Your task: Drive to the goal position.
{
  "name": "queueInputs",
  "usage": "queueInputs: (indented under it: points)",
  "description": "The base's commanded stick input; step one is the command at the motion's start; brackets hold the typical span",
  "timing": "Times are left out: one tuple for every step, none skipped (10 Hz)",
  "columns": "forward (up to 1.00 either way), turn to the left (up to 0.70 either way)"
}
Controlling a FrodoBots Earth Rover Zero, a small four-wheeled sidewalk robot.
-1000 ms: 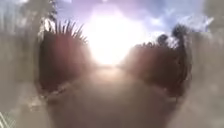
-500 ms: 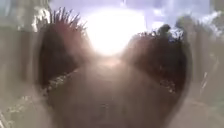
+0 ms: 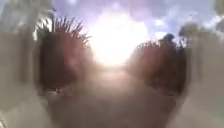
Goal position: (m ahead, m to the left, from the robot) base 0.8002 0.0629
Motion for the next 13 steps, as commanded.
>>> queueInputs:
  points:
    - [1.00, 0.00]
    - [1.00, 0.00]
    - [1.00, 0.00]
    - [1.00, 0.00]
    - [1.00, 0.00]
    - [0.96, 0.00]
    - [0.60, 0.00]
    - [0.25, 0.00]
    - [0.00, 0.00]
    - [0.00, 0.00]
    - [0.00, 0.00]
    - [0.00, 0.00]
    - [0.00, 0.00]
